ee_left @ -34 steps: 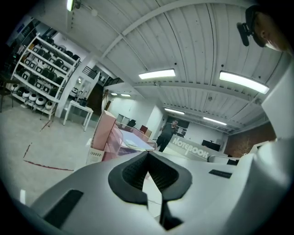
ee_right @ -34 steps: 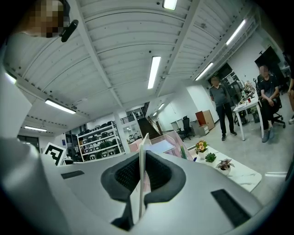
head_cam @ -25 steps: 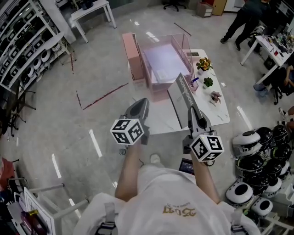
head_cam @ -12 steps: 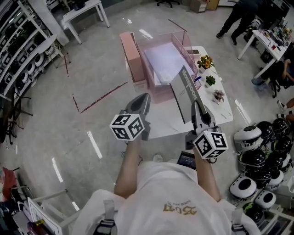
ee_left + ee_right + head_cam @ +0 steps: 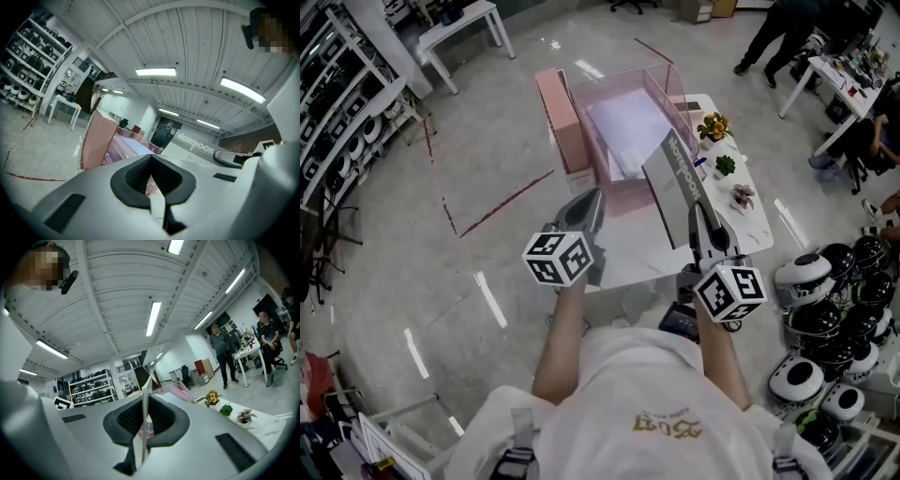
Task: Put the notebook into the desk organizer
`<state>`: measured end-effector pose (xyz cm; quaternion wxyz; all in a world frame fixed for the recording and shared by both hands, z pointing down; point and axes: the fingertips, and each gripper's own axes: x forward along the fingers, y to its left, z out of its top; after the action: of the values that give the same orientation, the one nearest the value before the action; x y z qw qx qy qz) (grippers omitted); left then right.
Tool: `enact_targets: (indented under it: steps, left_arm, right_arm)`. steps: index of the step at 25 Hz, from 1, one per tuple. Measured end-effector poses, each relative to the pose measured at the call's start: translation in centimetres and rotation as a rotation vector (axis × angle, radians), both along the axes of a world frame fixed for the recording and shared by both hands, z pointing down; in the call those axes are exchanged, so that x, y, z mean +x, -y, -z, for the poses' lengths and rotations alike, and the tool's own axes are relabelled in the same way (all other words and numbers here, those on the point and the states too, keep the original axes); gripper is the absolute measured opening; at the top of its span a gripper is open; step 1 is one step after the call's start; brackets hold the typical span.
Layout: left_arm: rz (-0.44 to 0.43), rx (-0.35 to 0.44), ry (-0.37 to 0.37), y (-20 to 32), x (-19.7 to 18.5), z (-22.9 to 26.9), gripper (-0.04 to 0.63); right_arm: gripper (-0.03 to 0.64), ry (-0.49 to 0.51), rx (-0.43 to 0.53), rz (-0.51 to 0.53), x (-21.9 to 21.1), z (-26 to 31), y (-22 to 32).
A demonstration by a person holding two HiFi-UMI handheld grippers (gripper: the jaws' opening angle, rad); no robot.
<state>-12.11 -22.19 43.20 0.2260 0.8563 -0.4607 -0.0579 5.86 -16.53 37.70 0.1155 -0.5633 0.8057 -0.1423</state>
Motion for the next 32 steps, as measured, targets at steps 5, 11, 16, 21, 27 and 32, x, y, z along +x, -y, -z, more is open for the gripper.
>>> enact_targets:
  steps: [5,11,16,21,27,32]
  left_arm:
    - [0.000,-0.002,0.003,1.8,0.3,-0.2,0.015]
    - [-0.013,-0.010,0.016,3.2,1.2,-0.5,0.015]
    - [-0.005,-0.010,0.021,4.1,0.8,-0.8,0.015]
    - [-0.004,-0.005,0.025,5.1,0.5,-0.5,0.015]
    - [0.001,0.005,0.028,6.2,0.0,-0.1,0.015]
    - [-0.001,-0.003,0.032,7.0,-0.1,-0.5,0.015]
  right_arm:
    - [0.017,0.026,-0.014,0.013,-0.1,-0.6,1.5]
    - [0.017,0.047,-0.036,0.028,-0.1,-1.3,3.2]
    - [0.017,0.061,-0.042,0.027,-0.1,-1.9,4.3]
    - [0.017,0.074,-0.055,0.011,0.2,-2.2,5.4]
    - [0.017,0.069,-0.062,0.004,0.0,-2.3,6.5]
    - [0.017,0.071,-0.077,-0.010,0.1,-2.8,7.8]
